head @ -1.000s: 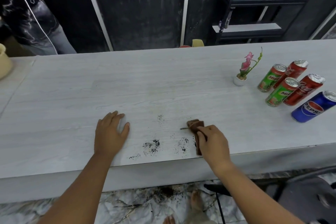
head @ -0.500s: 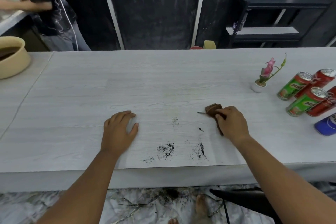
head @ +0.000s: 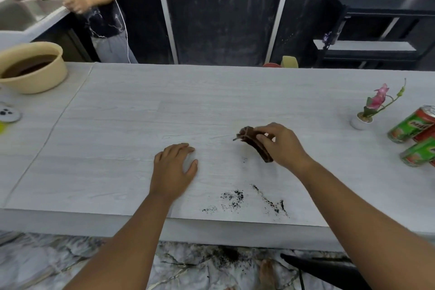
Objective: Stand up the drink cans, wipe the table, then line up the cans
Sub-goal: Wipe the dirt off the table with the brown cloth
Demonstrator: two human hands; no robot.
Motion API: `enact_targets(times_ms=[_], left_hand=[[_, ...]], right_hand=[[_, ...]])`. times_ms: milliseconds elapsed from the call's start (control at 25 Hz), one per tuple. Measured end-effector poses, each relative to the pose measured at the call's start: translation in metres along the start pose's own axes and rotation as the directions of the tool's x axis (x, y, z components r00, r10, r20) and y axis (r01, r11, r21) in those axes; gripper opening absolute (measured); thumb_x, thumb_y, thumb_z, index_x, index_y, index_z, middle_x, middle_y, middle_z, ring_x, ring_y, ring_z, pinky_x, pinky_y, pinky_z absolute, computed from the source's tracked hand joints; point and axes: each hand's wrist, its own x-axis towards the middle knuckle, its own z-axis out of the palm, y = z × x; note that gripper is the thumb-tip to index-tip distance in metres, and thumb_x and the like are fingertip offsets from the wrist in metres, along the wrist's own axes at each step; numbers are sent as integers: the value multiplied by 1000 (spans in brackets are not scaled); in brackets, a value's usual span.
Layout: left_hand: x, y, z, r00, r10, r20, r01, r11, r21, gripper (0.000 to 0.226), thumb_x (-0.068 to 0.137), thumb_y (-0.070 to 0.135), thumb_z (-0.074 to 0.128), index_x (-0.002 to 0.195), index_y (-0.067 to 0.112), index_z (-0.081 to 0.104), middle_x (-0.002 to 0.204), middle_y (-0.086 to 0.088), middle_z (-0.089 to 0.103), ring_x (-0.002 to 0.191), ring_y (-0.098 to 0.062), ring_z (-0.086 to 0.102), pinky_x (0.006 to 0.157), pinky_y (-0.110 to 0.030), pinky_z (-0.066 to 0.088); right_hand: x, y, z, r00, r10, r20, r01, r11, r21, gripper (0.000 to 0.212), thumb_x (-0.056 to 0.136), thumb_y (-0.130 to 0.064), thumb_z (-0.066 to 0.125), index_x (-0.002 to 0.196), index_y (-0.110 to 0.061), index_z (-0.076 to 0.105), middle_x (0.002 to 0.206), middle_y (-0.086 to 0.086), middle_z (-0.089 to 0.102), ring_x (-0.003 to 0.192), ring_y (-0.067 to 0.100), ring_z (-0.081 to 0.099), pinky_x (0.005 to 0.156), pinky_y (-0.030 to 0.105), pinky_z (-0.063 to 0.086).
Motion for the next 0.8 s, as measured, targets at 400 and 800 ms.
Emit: enact_targets(times_ms=[400,800], left_hand=[[2,-2,0,1000,11,-29,-11,1000,14,39,99,52,61,134,36,68,146,16,61,139,-11,52,115,-37,32],[2,2,-3,1000,0,-25,1,1000,21,38,99,50,66,133,35,69,146,14,62,139,-13,53,114,-41,35]], right_hand=[[-9,2,42,941,-243,234,291,937,-196,31,96,-12,74,124,-24,80,124,1,73,103,31,64,96,44,51],[-52,-6,27,957,-222,187,221,975,31,27,98,-10,72,121,-23,81,113,-7,72,107,16,65,97,28,49]])
